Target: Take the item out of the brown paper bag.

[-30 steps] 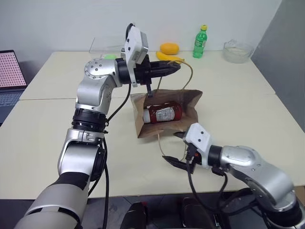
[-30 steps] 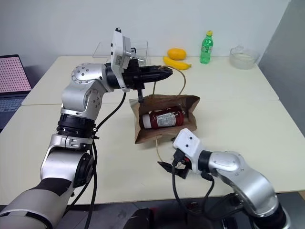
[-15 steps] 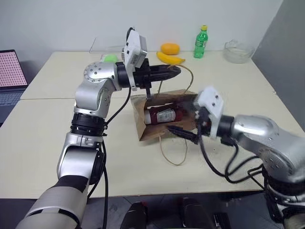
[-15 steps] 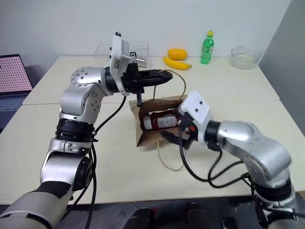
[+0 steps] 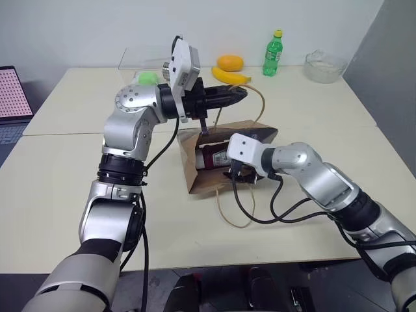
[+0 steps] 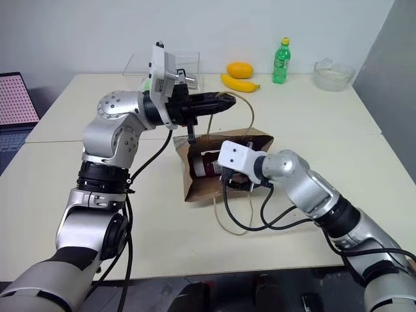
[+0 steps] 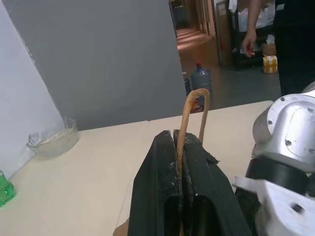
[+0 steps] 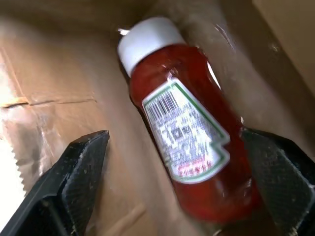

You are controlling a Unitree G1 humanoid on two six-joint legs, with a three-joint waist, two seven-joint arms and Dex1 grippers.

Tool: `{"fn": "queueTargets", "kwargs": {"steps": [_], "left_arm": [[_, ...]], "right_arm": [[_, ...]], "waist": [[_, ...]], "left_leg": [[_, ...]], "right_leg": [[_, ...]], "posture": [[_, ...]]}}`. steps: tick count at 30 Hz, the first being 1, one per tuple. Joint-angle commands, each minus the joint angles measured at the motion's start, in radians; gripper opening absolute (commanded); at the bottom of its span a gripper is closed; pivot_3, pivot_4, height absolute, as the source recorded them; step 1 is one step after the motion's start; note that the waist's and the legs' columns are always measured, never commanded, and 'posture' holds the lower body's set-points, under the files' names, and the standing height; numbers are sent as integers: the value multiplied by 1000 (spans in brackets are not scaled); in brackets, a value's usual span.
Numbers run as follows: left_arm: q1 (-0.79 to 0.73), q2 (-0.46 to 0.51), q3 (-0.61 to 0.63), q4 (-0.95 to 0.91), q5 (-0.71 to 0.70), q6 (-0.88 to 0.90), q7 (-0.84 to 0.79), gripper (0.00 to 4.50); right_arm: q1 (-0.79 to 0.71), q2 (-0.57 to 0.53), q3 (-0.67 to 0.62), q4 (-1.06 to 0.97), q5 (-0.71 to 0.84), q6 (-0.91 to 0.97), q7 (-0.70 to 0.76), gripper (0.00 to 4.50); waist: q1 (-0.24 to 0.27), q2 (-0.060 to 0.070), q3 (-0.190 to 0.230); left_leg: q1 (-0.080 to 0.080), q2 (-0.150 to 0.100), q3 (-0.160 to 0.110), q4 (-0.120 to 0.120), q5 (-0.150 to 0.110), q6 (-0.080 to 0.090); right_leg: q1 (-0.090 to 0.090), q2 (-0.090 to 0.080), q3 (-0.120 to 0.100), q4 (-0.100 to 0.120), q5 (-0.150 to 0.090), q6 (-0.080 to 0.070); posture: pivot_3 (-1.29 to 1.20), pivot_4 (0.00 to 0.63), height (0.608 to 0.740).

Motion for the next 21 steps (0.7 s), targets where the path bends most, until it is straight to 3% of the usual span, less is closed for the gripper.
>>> {"fn": "queueTargets", "kwargs": {"steps": [1, 21], "left_arm": [[-28, -1, 27, -3, -11, -24, 14, 0], [-22, 10, 39, -9, -10, -30, 40, 0]], "right_arm": [[-42, 26, 41, 42, -105, -71, 19, 4467], [-173, 185, 101, 494, -415, -333, 119, 4467]], "waist": [[0, 0, 0], [-7, 0, 0]], "left_leg": [[0, 0, 0, 0, 0, 0], [0, 0, 0, 0, 0, -1]], "right_leg": [[0, 0, 0, 0, 0, 0], [0, 0, 0, 1, 0, 0]], "posture": [[0, 150, 740], [0, 150, 740]]}}
